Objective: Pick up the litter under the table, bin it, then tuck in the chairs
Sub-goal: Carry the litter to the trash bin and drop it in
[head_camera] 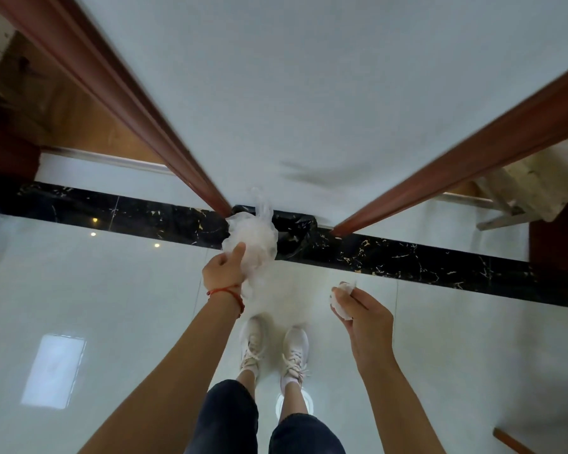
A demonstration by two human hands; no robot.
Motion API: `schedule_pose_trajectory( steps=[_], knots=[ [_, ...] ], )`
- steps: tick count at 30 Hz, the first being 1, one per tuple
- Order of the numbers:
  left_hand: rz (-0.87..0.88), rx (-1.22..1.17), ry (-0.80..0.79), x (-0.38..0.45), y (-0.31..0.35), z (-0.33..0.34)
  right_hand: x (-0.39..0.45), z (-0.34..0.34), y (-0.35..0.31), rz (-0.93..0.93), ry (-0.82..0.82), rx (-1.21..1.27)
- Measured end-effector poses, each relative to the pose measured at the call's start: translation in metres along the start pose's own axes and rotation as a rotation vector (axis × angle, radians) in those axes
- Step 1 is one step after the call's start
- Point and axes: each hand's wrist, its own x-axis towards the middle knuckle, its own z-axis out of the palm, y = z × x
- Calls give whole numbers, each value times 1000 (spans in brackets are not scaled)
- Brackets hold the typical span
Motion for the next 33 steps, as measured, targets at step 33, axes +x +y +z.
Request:
schedule_pose_trajectory(
  steps=[33],
  knots=[
    [886, 899, -182, 29, -22, -53, 135, 125, 25, 32, 78, -351]
  ],
)
